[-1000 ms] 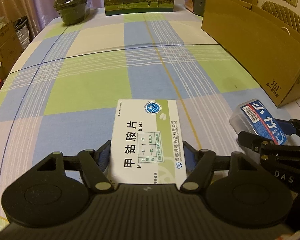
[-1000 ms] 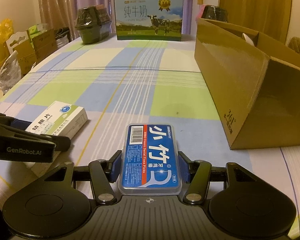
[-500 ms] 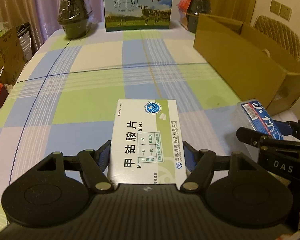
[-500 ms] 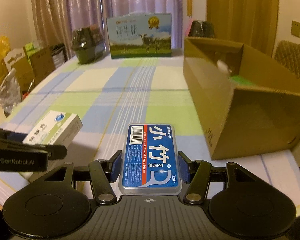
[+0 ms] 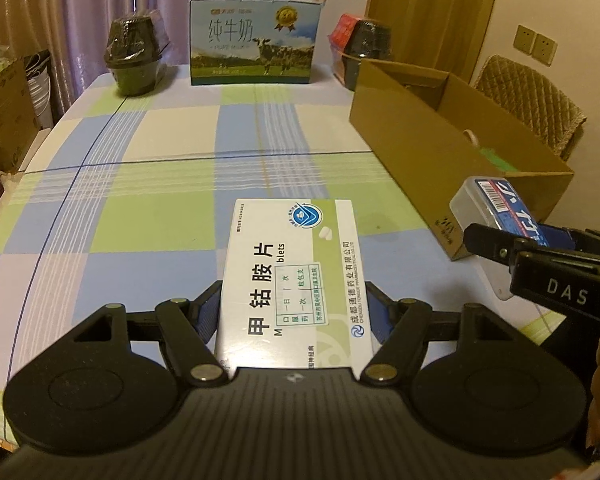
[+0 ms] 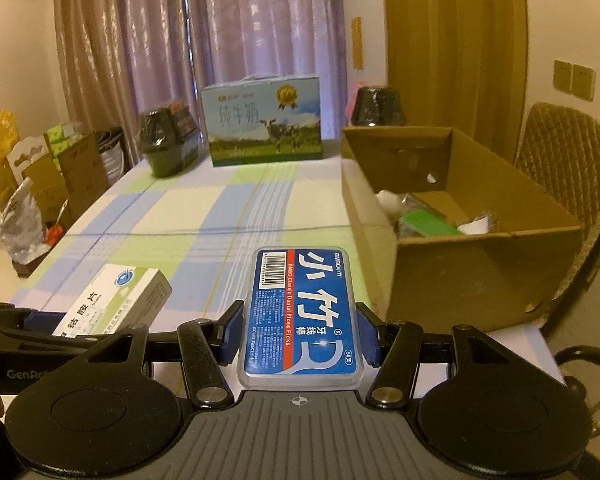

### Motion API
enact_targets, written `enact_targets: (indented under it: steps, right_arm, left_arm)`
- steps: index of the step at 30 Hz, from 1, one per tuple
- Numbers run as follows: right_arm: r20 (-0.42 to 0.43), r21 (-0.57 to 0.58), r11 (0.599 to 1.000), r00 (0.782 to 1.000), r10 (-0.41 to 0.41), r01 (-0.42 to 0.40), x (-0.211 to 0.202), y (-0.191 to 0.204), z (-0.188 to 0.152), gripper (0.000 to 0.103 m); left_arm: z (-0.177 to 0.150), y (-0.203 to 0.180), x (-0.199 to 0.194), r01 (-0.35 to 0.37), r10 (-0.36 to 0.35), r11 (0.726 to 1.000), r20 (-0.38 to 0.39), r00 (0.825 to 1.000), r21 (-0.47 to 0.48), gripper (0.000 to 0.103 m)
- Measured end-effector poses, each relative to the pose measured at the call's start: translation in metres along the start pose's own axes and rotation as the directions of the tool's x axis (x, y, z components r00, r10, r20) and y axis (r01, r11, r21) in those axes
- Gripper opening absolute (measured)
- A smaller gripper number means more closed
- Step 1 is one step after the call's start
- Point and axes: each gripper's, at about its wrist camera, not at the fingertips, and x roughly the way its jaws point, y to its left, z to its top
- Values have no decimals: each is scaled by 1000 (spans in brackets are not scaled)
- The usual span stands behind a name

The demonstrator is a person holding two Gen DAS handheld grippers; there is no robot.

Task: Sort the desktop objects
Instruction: 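Lift and carry the medicine box and floss box over the cardboard box with both tools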

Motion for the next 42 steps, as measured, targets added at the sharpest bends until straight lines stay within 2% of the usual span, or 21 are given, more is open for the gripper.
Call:
enact_targets:
  steps: [14, 42]
  right_arm:
    - [50, 36, 999, 998, -41, 39, -25, -22, 13, 54]
    - [88, 112, 986, 987, -133, 122, -44, -70, 23, 54]
  left_arm:
    - [10, -29, -17, 36, -37, 999, 45, 998, 41, 67]
    - [31, -69, -11, 95, -102, 990, 68, 992, 101, 67]
